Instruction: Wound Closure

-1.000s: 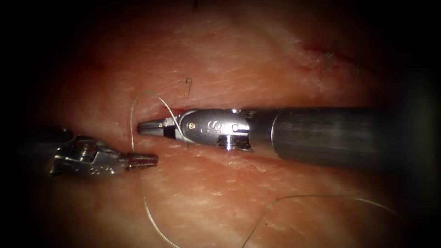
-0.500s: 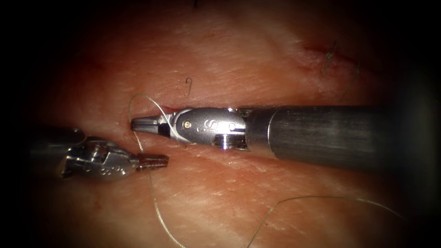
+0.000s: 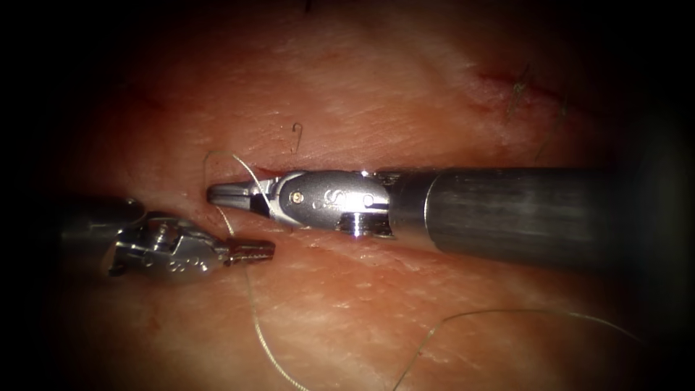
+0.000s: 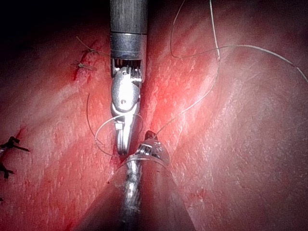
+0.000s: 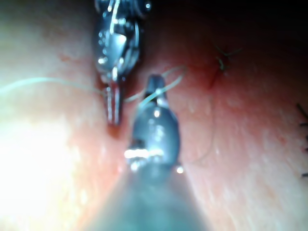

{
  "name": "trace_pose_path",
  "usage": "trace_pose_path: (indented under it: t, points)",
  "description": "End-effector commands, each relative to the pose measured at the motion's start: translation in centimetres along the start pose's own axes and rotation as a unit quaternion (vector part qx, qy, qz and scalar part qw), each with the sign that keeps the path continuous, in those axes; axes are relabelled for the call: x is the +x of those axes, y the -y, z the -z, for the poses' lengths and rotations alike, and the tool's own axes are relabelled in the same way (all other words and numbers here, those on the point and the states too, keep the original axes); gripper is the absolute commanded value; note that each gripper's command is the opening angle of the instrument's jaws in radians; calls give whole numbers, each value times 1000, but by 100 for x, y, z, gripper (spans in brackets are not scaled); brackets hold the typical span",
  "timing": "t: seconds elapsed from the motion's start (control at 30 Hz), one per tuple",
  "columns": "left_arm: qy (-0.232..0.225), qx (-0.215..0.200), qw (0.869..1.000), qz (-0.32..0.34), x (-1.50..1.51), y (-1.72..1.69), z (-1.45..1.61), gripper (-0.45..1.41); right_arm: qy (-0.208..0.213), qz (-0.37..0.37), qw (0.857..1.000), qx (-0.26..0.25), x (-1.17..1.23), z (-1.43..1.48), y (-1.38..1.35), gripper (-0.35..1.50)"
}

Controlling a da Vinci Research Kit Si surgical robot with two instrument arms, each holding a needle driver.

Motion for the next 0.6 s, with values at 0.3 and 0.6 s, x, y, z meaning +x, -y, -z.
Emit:
trace_pose_path:
  t: [0.3,0.6]
  points:
    - [-1,5,1000,8,-7,-3,-14,-45,-3,-5,1000,4,4,-9,3,-35]
    - [-5,5,1000,10,0,-10,-38,-45,-8,-6,1000,-1,5,-17,1,-35]
